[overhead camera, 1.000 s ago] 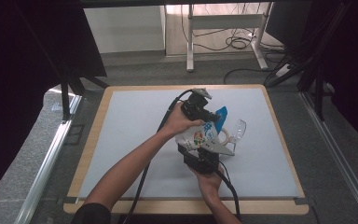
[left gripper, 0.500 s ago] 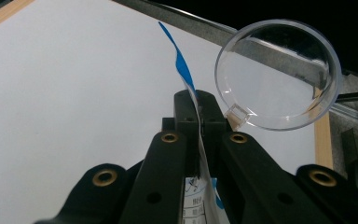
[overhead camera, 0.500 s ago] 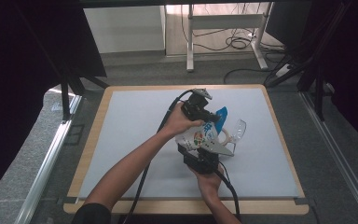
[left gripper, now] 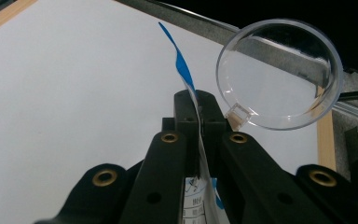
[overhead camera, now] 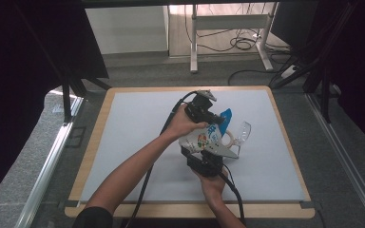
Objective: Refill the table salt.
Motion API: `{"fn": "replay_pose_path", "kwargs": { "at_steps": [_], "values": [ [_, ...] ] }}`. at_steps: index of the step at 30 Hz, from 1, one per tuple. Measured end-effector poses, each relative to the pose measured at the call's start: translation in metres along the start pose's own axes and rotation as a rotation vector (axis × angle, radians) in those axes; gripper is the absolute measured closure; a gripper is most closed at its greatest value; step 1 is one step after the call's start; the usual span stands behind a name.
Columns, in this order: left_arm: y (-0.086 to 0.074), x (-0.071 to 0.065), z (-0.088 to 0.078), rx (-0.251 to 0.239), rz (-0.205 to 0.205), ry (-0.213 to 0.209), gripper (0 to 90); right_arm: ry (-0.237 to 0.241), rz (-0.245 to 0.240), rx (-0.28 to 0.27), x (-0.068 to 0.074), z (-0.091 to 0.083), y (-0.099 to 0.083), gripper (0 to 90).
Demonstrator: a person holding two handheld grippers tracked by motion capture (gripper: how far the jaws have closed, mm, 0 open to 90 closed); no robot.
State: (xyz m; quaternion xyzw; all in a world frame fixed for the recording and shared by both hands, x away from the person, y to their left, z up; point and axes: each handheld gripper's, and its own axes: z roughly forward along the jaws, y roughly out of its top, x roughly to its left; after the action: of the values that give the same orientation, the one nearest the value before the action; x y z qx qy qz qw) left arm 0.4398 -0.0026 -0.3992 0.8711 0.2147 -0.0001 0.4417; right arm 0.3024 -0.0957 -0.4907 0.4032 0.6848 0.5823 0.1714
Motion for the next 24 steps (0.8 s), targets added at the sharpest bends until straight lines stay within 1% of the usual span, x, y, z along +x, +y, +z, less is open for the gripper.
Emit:
{"fn": "replay_pose_path", "kwargs": {
  "at_steps": [4,11,19,24],
  "values": [
    [0.0014,-0.0007,-0.0009,-0.001,0.005,0.000,89.6,0.000,-0.001,-0.006,0.0003,-0.0005,0.0007,57.2],
    [0.0028,-0.0015,-0.0006,0.012,0.019,0.005,89.6,-0.005,0.004,-0.014,0.0007,-0.0008,0.0005,57.3],
    [0.0026,-0.0005,0.0002,0.021,0.021,0.007,89.7,-0.003,0.018,-0.017,0.0008,0.0006,0.0001,57.6],
    [0.0022,-0.0002,0.0014,0.024,0.018,0.006,89.6,-0.003,0.019,-0.015,0.0004,0.0008,-0.0003,57.6]
  ]
}}
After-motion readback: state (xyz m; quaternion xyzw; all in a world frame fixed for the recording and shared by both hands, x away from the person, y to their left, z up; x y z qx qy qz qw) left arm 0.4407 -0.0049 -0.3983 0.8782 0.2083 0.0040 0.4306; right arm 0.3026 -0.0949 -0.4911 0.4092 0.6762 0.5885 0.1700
